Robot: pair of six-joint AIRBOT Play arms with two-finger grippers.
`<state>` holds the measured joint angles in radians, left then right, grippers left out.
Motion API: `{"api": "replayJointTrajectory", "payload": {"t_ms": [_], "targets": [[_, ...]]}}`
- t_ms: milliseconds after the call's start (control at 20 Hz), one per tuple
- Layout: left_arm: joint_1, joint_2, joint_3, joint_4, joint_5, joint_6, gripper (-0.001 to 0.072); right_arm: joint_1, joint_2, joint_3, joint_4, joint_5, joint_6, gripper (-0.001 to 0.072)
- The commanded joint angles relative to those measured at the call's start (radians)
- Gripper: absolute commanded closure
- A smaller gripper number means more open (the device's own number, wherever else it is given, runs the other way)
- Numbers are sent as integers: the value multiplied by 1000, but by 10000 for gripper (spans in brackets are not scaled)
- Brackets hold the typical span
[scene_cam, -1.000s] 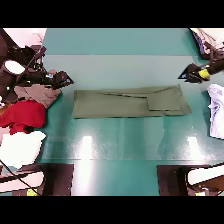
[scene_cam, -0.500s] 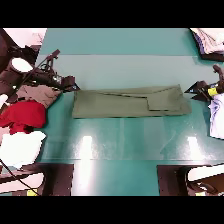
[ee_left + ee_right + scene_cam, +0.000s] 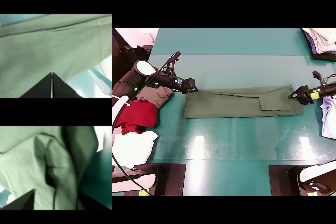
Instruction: Fold the shirts.
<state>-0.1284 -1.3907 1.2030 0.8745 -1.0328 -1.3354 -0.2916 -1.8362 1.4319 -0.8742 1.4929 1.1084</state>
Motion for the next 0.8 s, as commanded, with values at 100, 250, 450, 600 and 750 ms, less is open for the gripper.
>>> {"api": "replayJointTrajectory", "payload": {"t_ms": [100, 250, 450, 600, 750], "targets": [[-3, -4, -1, 0, 2, -27, 682, 74, 3, 8, -5, 0, -19, 548], [-3, -24, 3, -50, 7, -27, 682, 74, 79, 8, -5, -1, -18, 695], [-63, -118, 70, -105, 39, 0, 683, 117, 221, 8, 28, 1, 33, 697], [-188, -234, 207, -92, 77, 8, 682, 184, 324, 9, 126, 0, 71, 698], [-296, -395, 388, -90, 70, 7, 683, 281, 365, 115, 144, 19, 143, 698]]}}
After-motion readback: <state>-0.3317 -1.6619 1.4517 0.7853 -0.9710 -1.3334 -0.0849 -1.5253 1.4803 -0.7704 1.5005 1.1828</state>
